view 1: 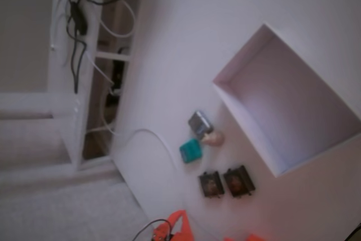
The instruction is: Grasp the green cube and put it in the bin.
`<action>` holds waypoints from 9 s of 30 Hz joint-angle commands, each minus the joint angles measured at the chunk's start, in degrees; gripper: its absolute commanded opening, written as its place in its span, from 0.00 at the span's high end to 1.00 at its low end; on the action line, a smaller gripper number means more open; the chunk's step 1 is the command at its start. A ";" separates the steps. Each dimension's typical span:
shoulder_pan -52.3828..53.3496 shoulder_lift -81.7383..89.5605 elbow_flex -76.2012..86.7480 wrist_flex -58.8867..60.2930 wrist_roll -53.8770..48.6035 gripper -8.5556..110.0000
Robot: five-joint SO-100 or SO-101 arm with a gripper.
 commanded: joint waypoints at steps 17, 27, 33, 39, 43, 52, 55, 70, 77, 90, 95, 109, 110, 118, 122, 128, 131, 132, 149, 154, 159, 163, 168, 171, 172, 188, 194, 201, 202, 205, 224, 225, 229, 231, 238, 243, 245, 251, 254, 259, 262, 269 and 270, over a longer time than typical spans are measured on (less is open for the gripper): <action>0.00 0.44 -0.18 -0.53 0.00 1.00; 0.00 0.44 -0.18 -0.53 0.00 1.00; 0.00 0.44 -0.18 -0.53 0.00 1.00; 0.00 0.44 -0.18 -0.53 0.00 1.00; 0.00 0.44 -0.18 -0.53 0.09 1.00; -5.27 -7.73 -1.85 -3.87 -0.88 0.42; -6.15 -17.67 -7.82 -8.53 -0.97 0.34; 0.70 -63.37 -62.58 6.24 -0.70 0.19; 15.82 -80.07 -68.47 -5.19 -1.14 0.19; 30.76 -88.77 -57.57 -0.97 -0.97 0.19; 30.41 -88.59 -55.63 3.25 -0.97 0.19; 32.34 -98.70 -57.92 -7.91 -0.88 0.19; 32.43 -99.05 -57.92 -7.56 -0.88 0.19; 32.17 -103.45 -58.01 -9.32 -0.79 0.19; 30.50 -104.85 -57.92 -10.72 -0.79 0.19; 27.95 -105.47 -58.18 -12.83 -0.79 0.19; 27.86 -105.82 -58.18 -13.62 -0.79 0.19; 27.95 -105.91 -57.92 -13.62 -0.79 0.19; 29.09 -107.40 -57.39 -16.70 -0.79 0.20; 28.83 -107.14 -57.30 -17.05 -1.05 0.20; 28.56 -106.44 -57.30 -15.91 -1.14 0.24; 28.65 -106.44 -57.30 -14.77 -1.14 0.26; 29.36 -106.44 -56.95 -13.89 -1.05 0.34; 29.79 -106.52 -56.78 -14.15 -1.05 0.39; 29.88 -106.61 -56.78 -14.15 -1.05 0.40; 30.50 -107.23 -56.78 -16.61 -0.97 0.62; 30.94 -107.49 -57.30 -16.52 -0.88 0.63; 31.20 -107.67 -57.30 -16.26 -0.88 0.68; 31.20 -107.67 -57.30 -16.26 -0.88 0.69; 31.20 -107.58 -56.95 -16.26 -0.97 0.72; 30.85 -107.58 -56.69 -13.01 -1.05 0.77; 30.76 -107.49 -56.69 -13.10 -1.05 0.77; 30.76 -107.49 -56.69 -14.85 -1.05 0.77; 30.76 -107.40 -56.69 -15.03 -1.05 0.77; 31.29 -107.49 -56.69 -13.97 -1.05 0.77; 31.11 -107.05 -57.04 -12.66 -0.97 0.77; 31.29 -106.88 -57.39 -12.66 -0.97 0.77; 30.67 -106.96 -59.06 -11.16 -1.05 0.77; 30.59 -106.96 -59.33 -9.84 -1.14 0.80; 30.59 -106.79 -59.41 -9.58 -1.14 0.80; 30.59 -107.05 -59.41 -10.11 -1.14 0.80; 30.32 -106.70 -59.33 -9.40 -0.97 0.80; 30.32 -106.70 -59.41 -8.88 -0.97 0.80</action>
